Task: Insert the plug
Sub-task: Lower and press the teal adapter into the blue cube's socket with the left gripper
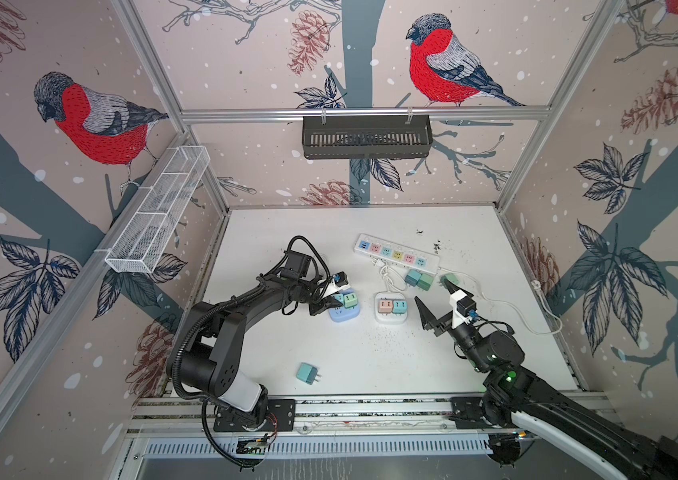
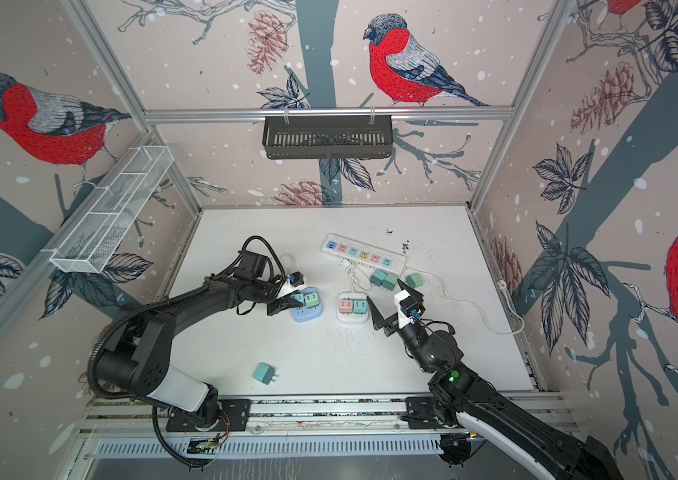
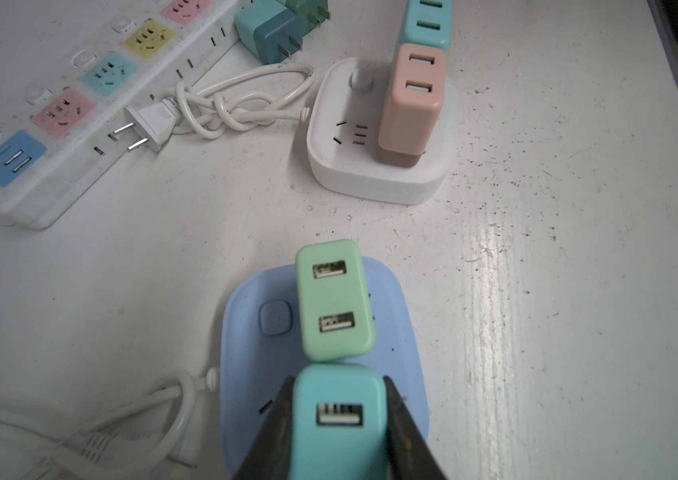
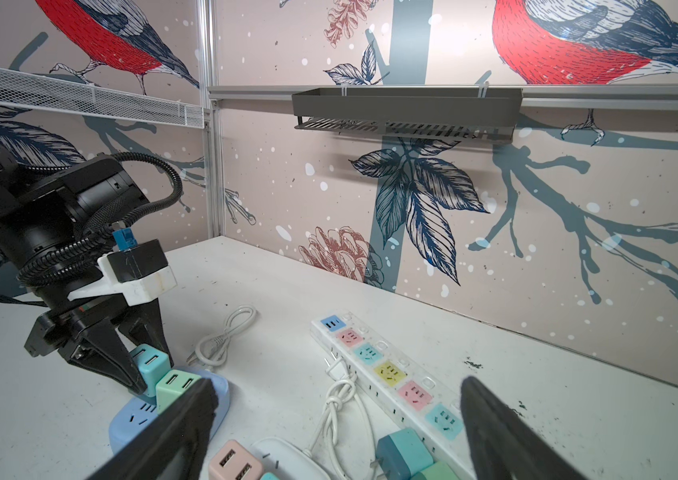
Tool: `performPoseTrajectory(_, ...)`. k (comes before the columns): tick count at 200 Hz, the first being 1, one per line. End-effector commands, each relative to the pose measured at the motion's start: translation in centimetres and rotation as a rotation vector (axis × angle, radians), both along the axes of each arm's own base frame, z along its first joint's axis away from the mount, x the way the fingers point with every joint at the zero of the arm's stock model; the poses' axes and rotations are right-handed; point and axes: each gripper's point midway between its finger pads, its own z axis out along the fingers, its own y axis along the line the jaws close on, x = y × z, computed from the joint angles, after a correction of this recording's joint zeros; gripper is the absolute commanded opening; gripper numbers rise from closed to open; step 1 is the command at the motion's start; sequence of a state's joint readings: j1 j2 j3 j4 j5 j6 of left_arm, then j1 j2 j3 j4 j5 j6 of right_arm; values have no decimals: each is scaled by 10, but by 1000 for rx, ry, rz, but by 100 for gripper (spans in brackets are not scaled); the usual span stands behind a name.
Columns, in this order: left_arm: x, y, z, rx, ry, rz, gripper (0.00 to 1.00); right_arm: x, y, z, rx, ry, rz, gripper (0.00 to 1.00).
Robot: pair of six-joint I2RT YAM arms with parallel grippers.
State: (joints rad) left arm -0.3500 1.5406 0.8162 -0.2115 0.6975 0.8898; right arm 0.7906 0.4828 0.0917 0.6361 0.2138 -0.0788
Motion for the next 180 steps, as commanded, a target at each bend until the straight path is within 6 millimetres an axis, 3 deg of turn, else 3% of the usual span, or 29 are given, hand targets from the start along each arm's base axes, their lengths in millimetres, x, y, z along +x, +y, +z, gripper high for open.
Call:
performPoseTrajectory(1,2,-4,5,-19,-27,9,0,-1,-1,9,31,-16,0,91)
performPoseTrajectory(61,7,-7,9,-50,-51,81,0,-1,-2,9,34,-19,2,92)
performPoseTrajectory(180,9,-6,-9,-4,-51,123,0,-2,-3,10,41,-22,3,92)
